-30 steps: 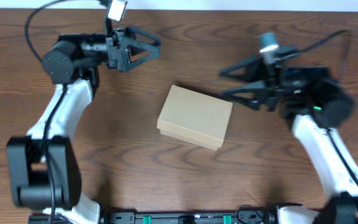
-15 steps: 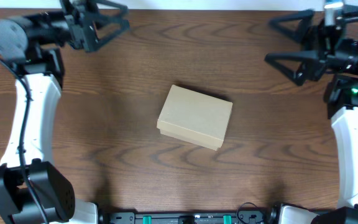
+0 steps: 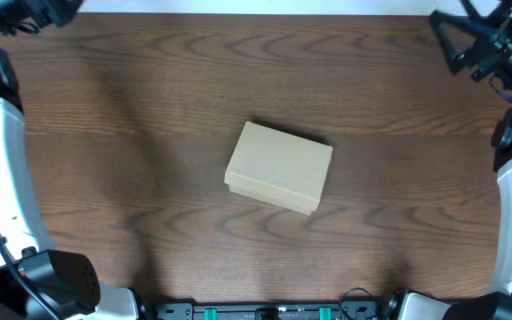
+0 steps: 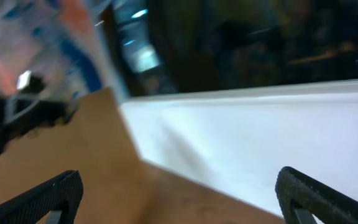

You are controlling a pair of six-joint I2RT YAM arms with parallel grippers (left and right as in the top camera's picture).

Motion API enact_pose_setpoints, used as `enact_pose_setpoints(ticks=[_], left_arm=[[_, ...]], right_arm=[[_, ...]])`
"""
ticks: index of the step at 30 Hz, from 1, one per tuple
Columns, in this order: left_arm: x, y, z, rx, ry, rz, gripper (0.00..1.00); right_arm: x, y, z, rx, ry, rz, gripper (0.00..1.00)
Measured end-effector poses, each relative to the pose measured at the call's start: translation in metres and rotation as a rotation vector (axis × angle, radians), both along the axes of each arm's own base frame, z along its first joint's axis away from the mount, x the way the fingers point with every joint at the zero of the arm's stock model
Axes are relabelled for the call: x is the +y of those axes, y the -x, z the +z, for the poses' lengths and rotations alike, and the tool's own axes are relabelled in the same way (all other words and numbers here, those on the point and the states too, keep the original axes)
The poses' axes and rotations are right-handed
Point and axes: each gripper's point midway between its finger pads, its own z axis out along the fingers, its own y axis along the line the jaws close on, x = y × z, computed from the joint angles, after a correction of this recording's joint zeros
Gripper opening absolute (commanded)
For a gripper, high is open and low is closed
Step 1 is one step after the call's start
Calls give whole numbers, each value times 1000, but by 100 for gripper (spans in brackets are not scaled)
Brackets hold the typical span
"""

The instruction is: Pack container

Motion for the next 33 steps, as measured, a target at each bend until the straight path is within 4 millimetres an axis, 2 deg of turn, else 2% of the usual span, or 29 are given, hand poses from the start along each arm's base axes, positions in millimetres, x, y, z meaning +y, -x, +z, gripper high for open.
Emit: enact_pose_setpoints(ticks=[4, 8, 12, 16, 19, 23, 27, 28, 33], left_arm=[[28, -24, -23, 125, 19, 185, 96], [52, -36, -61, 287, -51, 381, 96], [68, -27, -93, 426, -205, 537, 96], [92, 0, -124, 593, -410, 705, 96], [112, 24, -149, 723, -566, 822, 96], [133, 52, -169, 855, -710, 938, 96], [138, 66, -166, 880, -780, 1012, 96], [138, 71, -164, 881, -801, 1030, 96], [126, 90, -146, 840, -865, 1089, 96]], right_arm=[[-22, -18, -6, 39, -24, -141, 99], [-40, -33, -22, 150, -6, -272, 99], [-53, -37, -32, 231, 92, -390, 99], [-48, -32, -37, 267, 248, -454, 99], [-34, -27, -48, 297, 388, -464, 99], [-1, -18, -84, 367, 579, -401, 99], [52, 0, -119, 399, 762, -240, 99], [70, 8, -130, 408, 809, -178, 99], [126, 29, -176, 456, 957, 33, 99]])
